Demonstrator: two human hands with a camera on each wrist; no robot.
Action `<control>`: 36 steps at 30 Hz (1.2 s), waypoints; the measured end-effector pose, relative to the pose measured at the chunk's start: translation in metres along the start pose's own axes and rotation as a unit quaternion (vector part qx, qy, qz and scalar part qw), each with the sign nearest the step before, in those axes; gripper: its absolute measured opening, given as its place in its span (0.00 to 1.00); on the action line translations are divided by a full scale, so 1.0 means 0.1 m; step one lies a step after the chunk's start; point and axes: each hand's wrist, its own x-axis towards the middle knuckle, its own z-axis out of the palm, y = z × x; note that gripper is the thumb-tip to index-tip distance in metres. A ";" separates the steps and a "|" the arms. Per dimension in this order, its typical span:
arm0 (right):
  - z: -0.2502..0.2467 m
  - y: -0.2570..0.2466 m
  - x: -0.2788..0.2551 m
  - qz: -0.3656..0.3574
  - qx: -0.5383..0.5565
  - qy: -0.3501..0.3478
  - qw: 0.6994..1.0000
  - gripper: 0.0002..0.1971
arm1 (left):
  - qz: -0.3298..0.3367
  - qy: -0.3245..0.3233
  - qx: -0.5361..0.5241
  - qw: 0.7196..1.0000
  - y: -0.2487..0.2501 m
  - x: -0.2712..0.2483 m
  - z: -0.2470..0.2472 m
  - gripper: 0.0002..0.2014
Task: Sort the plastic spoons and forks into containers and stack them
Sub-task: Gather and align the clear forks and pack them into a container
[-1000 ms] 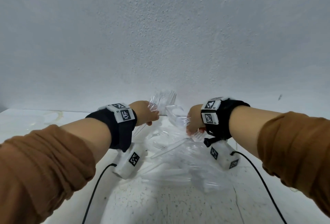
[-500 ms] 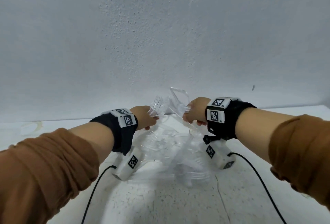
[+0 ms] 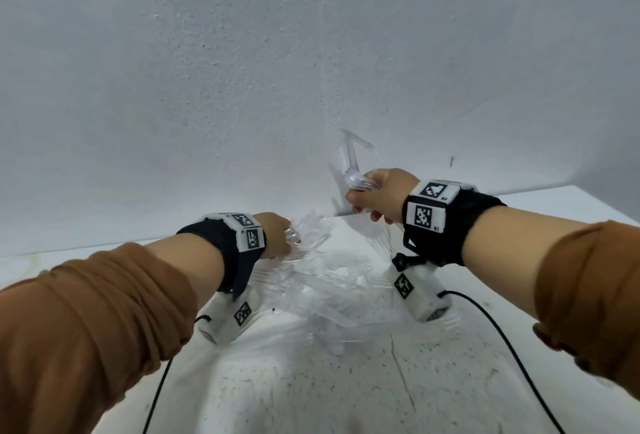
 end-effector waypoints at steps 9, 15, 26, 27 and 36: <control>0.00 -0.02 -0.05 -0.050 0.090 0.078 0.992 0.06 | -0.020 0.050 -0.013 0.998 0.03 -0.09 -0.07 0.19; -0.08 -0.16 -0.14 -0.059 0.083 0.119 0.988 0.08 | -0.044 0.065 -0.088 0.993 -0.06 -0.27 -0.18 0.15; -0.08 -0.36 -0.48 -0.038 0.087 0.063 0.994 0.07 | -0.024 0.113 -0.233 0.966 -0.18 -0.84 -0.23 0.17; -0.08 -0.35 -0.52 -0.032 0.071 0.058 0.995 0.07 | -0.017 0.116 -0.259 0.959 -0.18 -0.90 -0.22 0.16; -0.17 -0.13 -0.86 -0.011 -0.050 0.023 0.998 0.10 | 0.033 0.181 -0.359 0.915 -0.08 -1.28 -0.03 0.17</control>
